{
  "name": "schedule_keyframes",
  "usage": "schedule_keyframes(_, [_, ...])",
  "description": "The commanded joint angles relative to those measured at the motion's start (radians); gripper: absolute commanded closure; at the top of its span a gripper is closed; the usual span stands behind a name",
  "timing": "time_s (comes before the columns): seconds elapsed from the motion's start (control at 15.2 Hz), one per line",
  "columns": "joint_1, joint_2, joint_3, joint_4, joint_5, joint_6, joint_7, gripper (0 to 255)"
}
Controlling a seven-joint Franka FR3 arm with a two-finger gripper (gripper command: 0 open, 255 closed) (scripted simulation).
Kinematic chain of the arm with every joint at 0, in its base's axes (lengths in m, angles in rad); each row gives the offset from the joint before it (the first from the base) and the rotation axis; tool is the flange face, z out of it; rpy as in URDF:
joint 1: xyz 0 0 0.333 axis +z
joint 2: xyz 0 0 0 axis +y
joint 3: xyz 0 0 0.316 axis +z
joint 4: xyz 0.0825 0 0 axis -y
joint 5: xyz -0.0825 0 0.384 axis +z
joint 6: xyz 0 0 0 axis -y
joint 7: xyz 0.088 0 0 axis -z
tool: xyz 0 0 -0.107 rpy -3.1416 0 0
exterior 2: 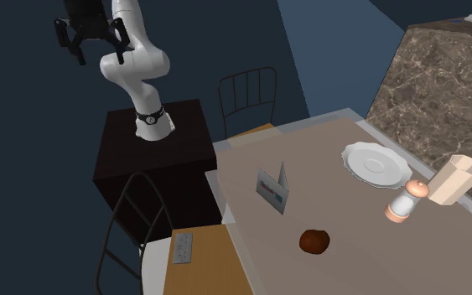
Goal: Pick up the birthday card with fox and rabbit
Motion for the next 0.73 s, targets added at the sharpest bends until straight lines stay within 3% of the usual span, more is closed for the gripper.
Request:
schedule_keyframes(0.0, [0.0,0.0,0.0,0.0,0.0,0.0,0.0,0])
schedule_keyframes(0.66, [0.059,0.146,0.152,-0.107,0.095,0.219,0.165,0])
